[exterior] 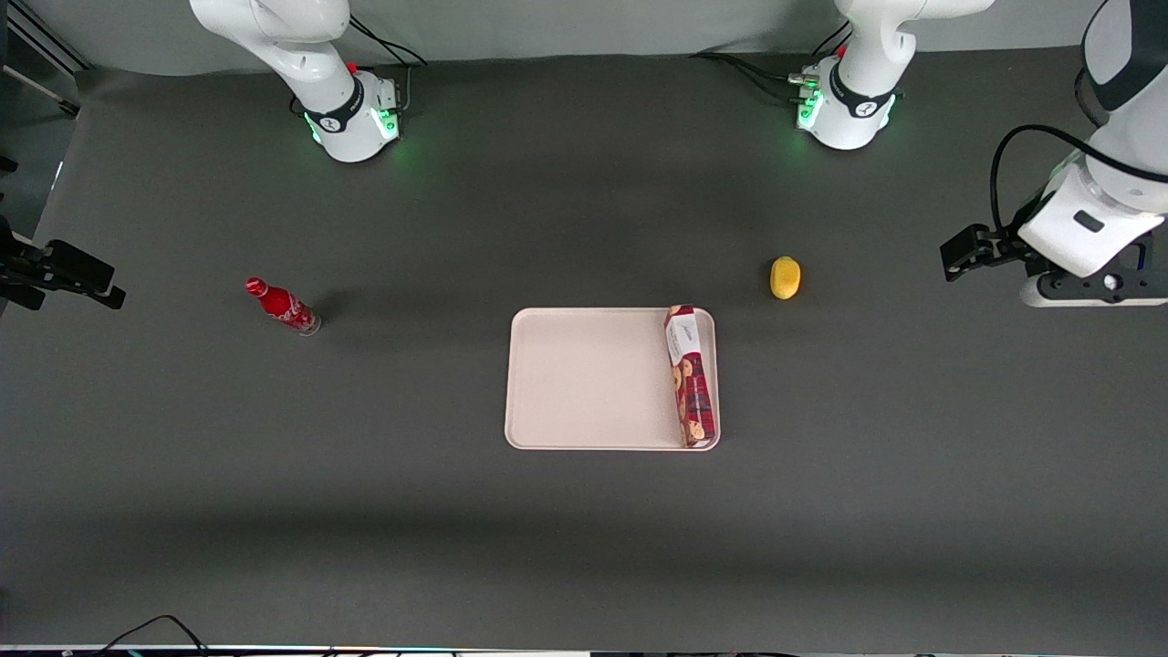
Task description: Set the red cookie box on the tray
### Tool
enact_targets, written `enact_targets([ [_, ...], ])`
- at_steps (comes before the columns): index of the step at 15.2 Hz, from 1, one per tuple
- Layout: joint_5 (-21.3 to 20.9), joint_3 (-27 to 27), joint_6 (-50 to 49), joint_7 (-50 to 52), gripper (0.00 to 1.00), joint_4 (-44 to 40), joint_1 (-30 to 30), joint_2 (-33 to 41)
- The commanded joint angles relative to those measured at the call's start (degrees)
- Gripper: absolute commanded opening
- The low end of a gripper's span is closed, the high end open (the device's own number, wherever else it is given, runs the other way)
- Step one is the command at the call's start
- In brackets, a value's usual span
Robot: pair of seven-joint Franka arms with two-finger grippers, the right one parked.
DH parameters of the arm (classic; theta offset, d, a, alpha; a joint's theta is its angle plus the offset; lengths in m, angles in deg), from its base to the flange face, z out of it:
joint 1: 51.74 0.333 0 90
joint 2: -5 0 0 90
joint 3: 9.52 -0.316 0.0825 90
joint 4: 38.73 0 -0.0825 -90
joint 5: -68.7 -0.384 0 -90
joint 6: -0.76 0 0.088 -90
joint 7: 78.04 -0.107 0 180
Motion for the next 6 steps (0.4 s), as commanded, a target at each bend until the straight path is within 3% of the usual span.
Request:
enact_targets([
  [1,0.7,-0.2,-3.1,0.2,1.0,-0.4,-0.6,2.9],
  [6,1.1,-0.2,-3.9,-0.1,1.0,-1.9,-0.9,2.4],
])
